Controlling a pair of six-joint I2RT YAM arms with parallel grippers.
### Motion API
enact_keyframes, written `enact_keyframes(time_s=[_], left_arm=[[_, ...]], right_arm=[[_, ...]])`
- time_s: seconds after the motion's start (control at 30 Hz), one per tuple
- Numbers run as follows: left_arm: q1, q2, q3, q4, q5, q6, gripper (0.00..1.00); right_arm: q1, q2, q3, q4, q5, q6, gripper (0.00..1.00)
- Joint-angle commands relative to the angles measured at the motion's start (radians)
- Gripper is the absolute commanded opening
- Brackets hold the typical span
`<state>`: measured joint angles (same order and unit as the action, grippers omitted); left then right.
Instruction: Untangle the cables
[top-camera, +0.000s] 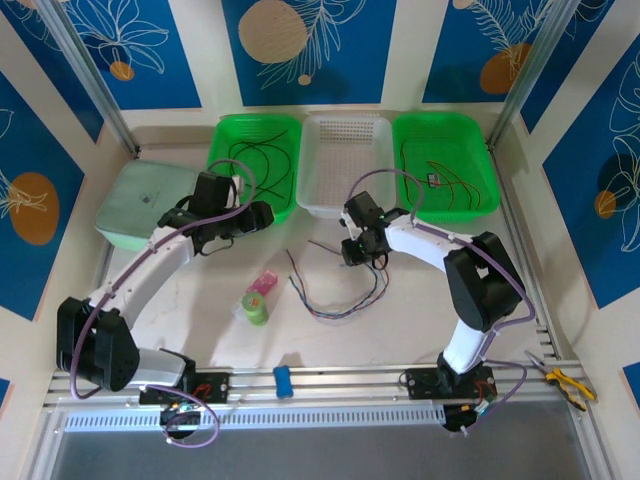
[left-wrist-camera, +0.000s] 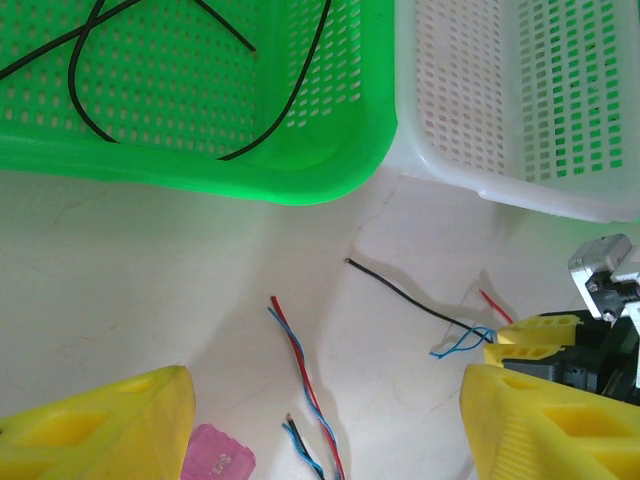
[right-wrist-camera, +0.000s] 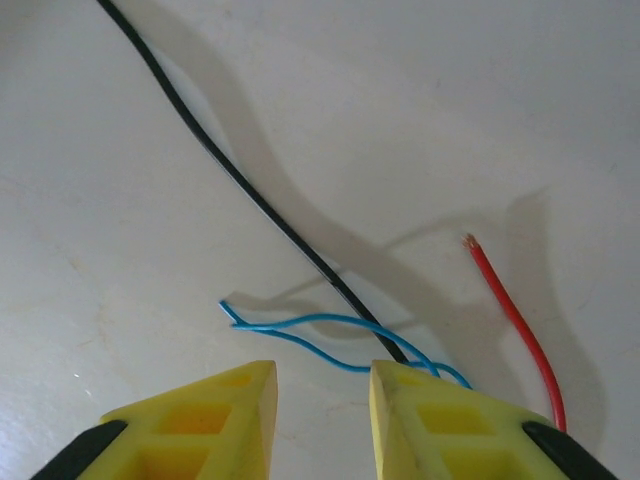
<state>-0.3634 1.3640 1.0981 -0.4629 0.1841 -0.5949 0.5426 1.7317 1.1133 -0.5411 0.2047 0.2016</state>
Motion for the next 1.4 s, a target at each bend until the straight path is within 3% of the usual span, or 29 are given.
enact_keyframes(time_s=[0.0, 0.63, 0.87, 1.37], left_arm=[[-0.008, -0.023, -0.005, 0.001, 0.021, 0.002, 0.71], [-0.020, -0.011, 0.013, 0.004, 0.028, -0.004, 0.72], [-0.029, -0.004, 0.020, 0.002, 0.025, -0.001, 0.72], [-0.033, -0.008, 0.027, -0.007, 0.029, 0.001, 0.71]], right_arm=[[-0.020, -0.007, -0.004, -0.064, 0.033, 0.046, 0.31], [-0.050, -0.043, -0.087, -0.051, 0.024, 0.070, 0.26], [0.023, -0.076, -0.079, 0.008, 0.066, -0.066, 0.28], [0.020, 0.001, 0.025, 0.022, 0.065, -0.320, 0.34]])
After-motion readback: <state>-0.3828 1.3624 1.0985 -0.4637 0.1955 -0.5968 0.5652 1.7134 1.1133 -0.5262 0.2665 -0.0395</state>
